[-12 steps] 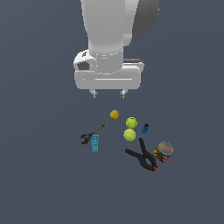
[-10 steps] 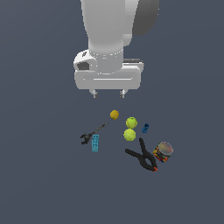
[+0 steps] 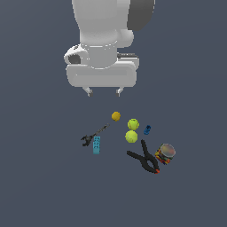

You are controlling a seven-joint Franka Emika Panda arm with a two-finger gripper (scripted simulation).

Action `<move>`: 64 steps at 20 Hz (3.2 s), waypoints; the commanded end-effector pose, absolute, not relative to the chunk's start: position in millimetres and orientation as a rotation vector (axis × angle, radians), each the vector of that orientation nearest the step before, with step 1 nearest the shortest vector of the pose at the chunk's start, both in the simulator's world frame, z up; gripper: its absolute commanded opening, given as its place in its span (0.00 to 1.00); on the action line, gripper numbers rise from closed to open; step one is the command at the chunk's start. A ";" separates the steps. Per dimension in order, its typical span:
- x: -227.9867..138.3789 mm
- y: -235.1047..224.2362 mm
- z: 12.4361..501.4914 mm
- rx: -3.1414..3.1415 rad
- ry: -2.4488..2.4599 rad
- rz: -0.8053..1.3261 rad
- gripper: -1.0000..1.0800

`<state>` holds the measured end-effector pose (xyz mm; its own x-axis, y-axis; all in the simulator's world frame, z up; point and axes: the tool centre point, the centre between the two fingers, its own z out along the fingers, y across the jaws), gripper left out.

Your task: Pick up a designated object from a clutter of objects.

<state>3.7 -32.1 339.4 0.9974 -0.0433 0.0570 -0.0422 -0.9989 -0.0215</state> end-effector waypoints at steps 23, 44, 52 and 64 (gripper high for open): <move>26.5 37.0 203.8 -3.141 0.073 -0.040 0.96; 9.7 98.3 92.4 -3.141 0.064 0.002 0.96; 8.6 98.7 61.2 -3.141 0.065 0.001 0.96; 9.3 99.3 42.0 -3.141 0.065 0.001 0.00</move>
<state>9.4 99.2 43.0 0.9992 -0.0411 0.0002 -0.0411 -0.9992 0.0000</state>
